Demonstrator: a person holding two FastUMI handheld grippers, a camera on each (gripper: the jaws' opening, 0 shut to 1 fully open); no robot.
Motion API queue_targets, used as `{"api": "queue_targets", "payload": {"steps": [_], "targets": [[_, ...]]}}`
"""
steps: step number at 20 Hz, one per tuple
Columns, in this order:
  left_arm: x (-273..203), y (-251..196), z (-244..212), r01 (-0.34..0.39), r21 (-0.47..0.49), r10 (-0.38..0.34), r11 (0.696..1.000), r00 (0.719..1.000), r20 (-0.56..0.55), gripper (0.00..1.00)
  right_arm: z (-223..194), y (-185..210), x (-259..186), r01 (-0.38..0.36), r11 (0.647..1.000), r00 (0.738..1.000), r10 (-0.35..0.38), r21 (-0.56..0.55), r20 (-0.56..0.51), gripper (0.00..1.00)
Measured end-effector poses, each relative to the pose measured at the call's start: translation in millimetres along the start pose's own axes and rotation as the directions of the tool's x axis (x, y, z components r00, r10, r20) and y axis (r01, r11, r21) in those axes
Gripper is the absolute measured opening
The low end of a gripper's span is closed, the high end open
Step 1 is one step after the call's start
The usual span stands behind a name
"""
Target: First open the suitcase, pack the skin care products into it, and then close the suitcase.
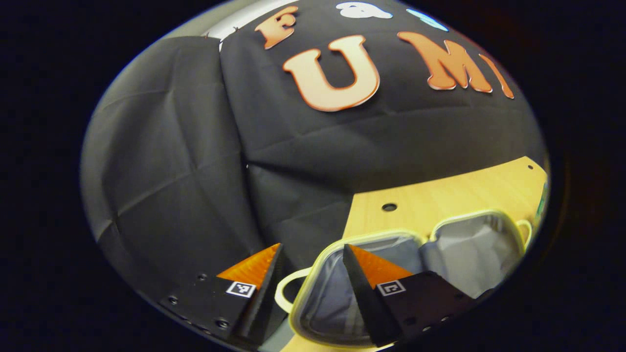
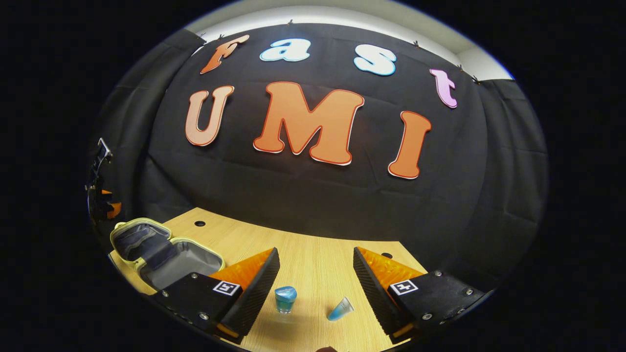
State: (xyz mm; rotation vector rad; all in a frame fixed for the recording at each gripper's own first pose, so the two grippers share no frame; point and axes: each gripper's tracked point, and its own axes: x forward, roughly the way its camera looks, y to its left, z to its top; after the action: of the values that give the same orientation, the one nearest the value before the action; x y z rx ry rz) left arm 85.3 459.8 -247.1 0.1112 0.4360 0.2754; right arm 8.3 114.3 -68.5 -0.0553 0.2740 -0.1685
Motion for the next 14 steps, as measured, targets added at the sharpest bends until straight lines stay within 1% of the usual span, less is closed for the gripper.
{"api": "queue_targets", "payload": {"steps": [2, 3, 4, 5, 6, 8, 10, 11, 12, 14], "targets": [[-26.6, -27.1, 25.3, 0.030, 0.000, -0.030, 1.000, 0.998, 0.056, 0.93, -4.9, -8.9, 1.5, -0.010, 1.000, 1.000, 0.010, 0.006, 0.000, 0.95], [-39.7, -40.7, 38.6, 0.051, 0.002, -0.051, 0.999, 0.995, 0.082, 0.90, -6.7, -14.2, 2.4, -0.015, 1.000, 1.000, 0.015, 0.008, 0.002, 0.96], [-48.8, -54.4, 50.6, 0.067, -0.005, -0.066, 0.998, 0.993, 0.102, 1.00, -7.8, -18.1, 3.2, -0.024, 1.000, 1.000, 0.024, 0.011, 0.003, 0.96], [-62.6, -69.0, 66.8, 0.092, -0.014, -0.089, 0.996, 0.989, 0.120, 0.97, -10.9, -21.7, 3.5, -0.035, 0.999, 0.999, 0.035, 0.014, 0.005, 0.96], [-70.0, -85.5, 77.3, 0.109, -0.033, -0.104, 0.993, 0.985, 0.139, 1.00, -13.9, -24.9, 4.6, -0.046, 0.999, 0.999, 0.046, 0.018, 0.003, 0.96], [-86.2, -123.7, 92.5, 0.164, -0.059, -0.152, 0.985, 0.974, 0.167, 1.00, -23.5, -33.8, 7.4, -0.064, 0.998, 0.998, 0.064, 0.028, -0.005, 0.95], [-99.6, -171.0, 102.0, 0.228, -0.081, -0.210, 0.970, 0.959, 0.188, 0.98, -35.9, -41.7, 9.1, -0.080, 0.996, 0.997, 0.080, 0.035, -0.021, 0.96], [-107.0, -196.0, 104.5, 0.262, -0.084, -0.242, 0.961, 0.950, 0.197, 1.00, -42.4, -45.6, 11.2, -0.090, 0.995, 0.995, 0.092, 0.040, -0.030, 0.96], [-114.3, -220.9, 105.8, 0.293, -0.081, -0.273, 0.953, 0.942, 0.198, 0.98, -49.8, -47.9, 12.4, -0.102, 0.994, 0.994, 0.104, 0.044, -0.042, 0.96], [-127.0, -269.9, 106.1, 0.355, -0.071, -0.335, 0.932, 0.921, 0.199, 0.98, -63.6, -53.9, 15.4, -0.123, 0.991, 0.990, 0.126, 0.044, -0.067, 0.96]]}}
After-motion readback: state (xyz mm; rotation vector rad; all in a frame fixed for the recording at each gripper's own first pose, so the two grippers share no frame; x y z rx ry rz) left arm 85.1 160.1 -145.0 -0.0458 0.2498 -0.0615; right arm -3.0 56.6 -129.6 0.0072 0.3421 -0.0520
